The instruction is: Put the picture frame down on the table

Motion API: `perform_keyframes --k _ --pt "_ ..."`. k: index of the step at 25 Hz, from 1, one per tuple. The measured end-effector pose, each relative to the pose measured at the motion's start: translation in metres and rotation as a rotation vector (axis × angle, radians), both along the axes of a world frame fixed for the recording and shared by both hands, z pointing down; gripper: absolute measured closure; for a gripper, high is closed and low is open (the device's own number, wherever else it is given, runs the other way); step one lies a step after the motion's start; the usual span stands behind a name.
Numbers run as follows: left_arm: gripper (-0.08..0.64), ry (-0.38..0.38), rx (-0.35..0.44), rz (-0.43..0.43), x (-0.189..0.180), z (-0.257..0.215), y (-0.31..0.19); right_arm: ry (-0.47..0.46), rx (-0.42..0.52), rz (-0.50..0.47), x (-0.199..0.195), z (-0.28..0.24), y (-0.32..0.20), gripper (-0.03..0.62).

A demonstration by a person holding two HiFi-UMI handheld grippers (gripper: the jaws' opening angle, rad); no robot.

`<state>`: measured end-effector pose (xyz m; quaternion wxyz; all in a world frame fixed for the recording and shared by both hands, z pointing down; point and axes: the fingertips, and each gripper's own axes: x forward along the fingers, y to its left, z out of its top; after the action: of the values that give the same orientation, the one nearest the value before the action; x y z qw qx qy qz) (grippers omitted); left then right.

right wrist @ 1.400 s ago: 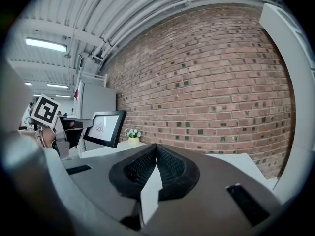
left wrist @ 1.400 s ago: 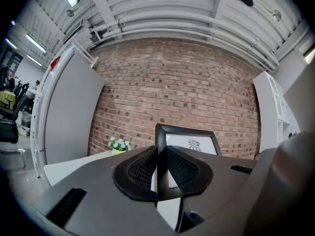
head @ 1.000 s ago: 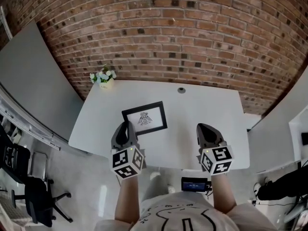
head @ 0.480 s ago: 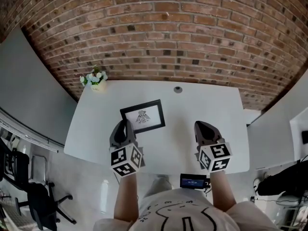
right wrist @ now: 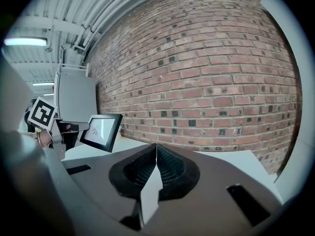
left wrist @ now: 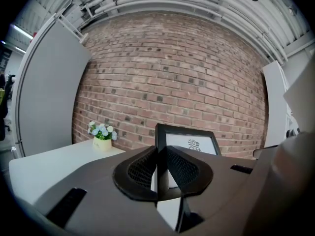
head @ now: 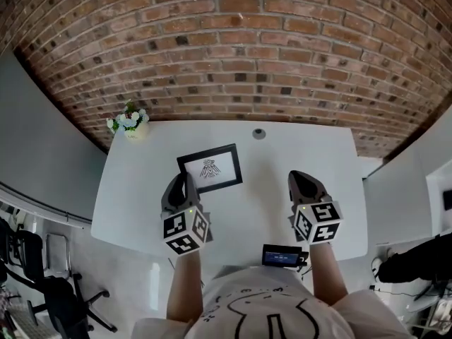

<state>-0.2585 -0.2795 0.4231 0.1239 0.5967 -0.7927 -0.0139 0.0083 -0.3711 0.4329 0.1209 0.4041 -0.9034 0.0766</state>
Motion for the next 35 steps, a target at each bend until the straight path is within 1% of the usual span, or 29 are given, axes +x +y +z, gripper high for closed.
perform_keyframes --k 8,15,22,27,30,35 --pt "0.486 -0.012 -0.016 0.019 -0.027 0.003 -0.043 0.004 -0.020 0.014 -0.023 0.006 -0.041 0.575" --pt "0.486 0.021 -0.047 0.042 -0.044 0.023 -0.072 0.035 -0.052 0.044 -0.035 0.023 -0.065 0.575" --pt "0.486 0.042 -0.093 0.074 -0.045 0.044 -0.080 0.060 -0.108 0.079 -0.030 0.044 -0.068 0.575" --pt "0.486 0.085 -0.127 0.081 -0.040 0.064 -0.074 0.064 -0.148 0.075 -0.026 0.059 -0.063 0.575" --pt "0.486 0.095 -0.157 0.101 -0.037 0.077 -0.072 0.071 -0.164 0.070 -0.024 0.068 -0.064 0.575" --pt "0.486 0.123 -0.224 0.101 -0.036 0.103 -0.064 0.098 -0.214 0.065 -0.024 0.089 -0.062 0.575"
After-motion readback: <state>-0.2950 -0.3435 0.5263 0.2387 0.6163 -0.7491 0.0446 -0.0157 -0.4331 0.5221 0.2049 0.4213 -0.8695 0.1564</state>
